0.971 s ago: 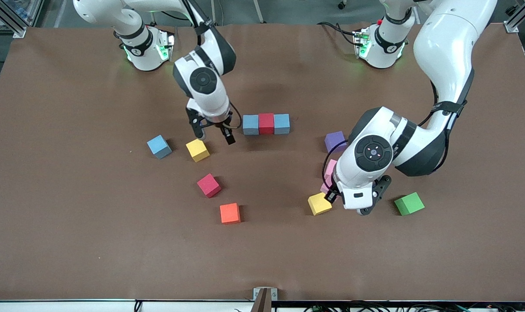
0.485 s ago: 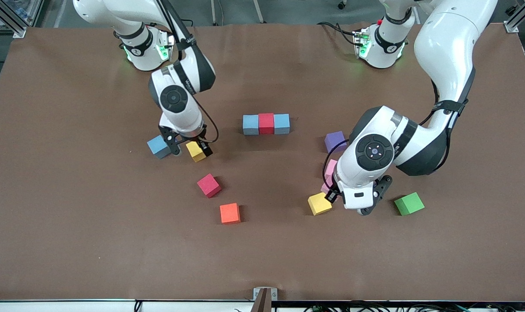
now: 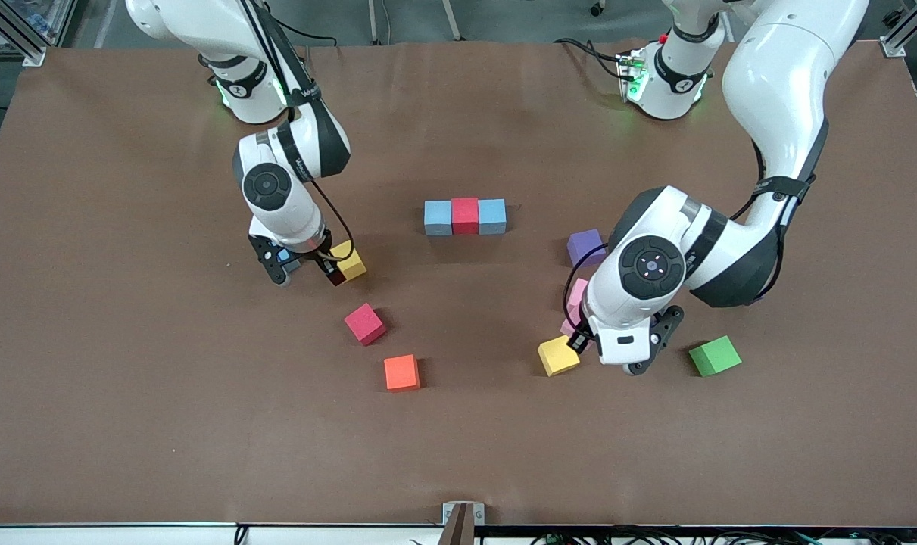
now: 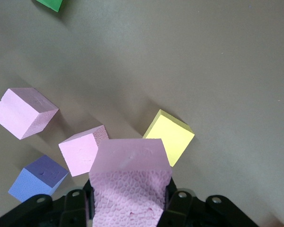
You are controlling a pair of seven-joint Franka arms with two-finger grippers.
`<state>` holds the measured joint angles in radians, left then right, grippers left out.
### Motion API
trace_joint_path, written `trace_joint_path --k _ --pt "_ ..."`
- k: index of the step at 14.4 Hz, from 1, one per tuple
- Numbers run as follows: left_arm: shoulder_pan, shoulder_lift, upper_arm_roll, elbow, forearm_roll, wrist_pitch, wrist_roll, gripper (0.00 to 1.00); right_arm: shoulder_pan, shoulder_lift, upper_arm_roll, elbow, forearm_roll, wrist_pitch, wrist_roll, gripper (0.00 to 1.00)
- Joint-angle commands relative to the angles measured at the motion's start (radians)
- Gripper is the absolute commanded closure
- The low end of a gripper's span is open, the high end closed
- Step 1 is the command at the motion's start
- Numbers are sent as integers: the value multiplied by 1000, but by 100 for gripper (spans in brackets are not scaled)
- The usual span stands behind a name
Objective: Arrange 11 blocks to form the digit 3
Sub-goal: 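Lower the right gripper and grasp the yellow cube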
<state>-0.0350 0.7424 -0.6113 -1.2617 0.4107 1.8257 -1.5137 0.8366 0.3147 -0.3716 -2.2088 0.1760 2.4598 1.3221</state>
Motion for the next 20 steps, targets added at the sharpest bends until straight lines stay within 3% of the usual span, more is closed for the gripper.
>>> trace_joint_path --k 1,4,7,12,15,17,19,20 --pt "9 -9 1 -7 4 0 18 87 -4 -20 13 -35 5 36 -15 0" --pt "4 -9 2 -8 13 1 15 86 -2 -13 14 -38 11 45 -14 0" --pt "36 -21 -8 -8 16 -3 17 86 12 24 23 -38 86 84 -14 0" --pt "33 -23 -8 -10 19 -8 15 86 21 52 25 -40 88 91 -14 1" --pt "32 -26 -8 -10 19 -11 12 86 27 52 25 -38 88 91 -14 14" --pt "24 -26 -8 -10 19 -11 3 86 29 52 25 -38 88 91 -12 18" --pt "26 -43 -10 -10 19 -22 7 86 32 52 25 -38 88 91 -12 42" --pt "24 -43 -8 -10 20 -29 12 86 32 52 25 -37 88 90 -14 65"
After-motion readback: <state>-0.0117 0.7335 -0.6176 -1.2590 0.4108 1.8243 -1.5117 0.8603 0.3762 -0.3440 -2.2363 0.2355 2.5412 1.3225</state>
